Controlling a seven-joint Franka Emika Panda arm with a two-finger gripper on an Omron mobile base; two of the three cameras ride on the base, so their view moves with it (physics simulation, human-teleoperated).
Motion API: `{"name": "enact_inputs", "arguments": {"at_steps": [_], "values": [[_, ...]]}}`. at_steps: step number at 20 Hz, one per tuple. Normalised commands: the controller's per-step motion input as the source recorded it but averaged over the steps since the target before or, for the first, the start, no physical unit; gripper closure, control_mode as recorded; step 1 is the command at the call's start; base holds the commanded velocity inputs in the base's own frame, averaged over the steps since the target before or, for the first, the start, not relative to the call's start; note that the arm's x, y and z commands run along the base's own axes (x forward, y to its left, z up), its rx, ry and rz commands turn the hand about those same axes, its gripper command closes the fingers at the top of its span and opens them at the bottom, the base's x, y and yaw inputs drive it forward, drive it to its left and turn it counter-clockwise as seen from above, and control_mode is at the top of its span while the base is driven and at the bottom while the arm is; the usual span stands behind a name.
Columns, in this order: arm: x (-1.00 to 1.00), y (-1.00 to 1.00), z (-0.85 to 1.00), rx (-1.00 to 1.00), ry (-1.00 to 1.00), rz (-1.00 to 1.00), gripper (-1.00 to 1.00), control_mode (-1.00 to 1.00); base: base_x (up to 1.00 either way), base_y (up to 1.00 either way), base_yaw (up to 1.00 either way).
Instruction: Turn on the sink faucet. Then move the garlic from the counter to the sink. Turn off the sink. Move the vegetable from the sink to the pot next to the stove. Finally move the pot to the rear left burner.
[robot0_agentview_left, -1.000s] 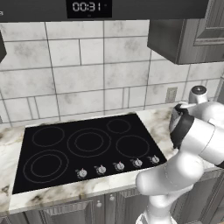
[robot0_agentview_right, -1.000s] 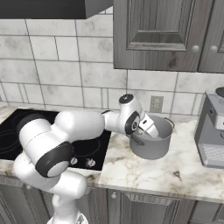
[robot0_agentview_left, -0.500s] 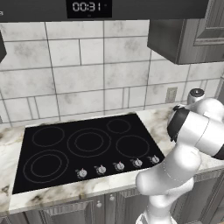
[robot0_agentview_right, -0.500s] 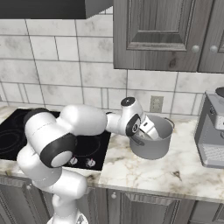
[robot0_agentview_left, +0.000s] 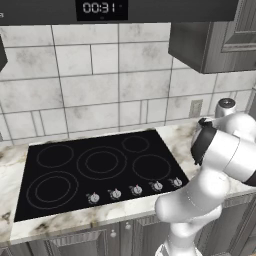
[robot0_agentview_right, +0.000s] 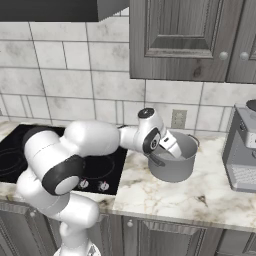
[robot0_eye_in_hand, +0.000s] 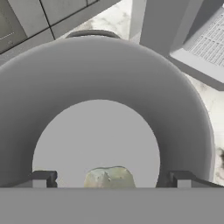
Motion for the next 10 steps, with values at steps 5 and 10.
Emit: {"name": "enact_inputs", "arguments": {"at_steps": [5,10], "values": [[-0.05,0.00,0.18,0.00,0.00,0.00,-1.00,-1.00,0.00,0.00,0.00],[-0.25,0.10,0.32,0.00,-0.02,0.00,-1.00,-1.00,0.00,0.00,0.00]]}}
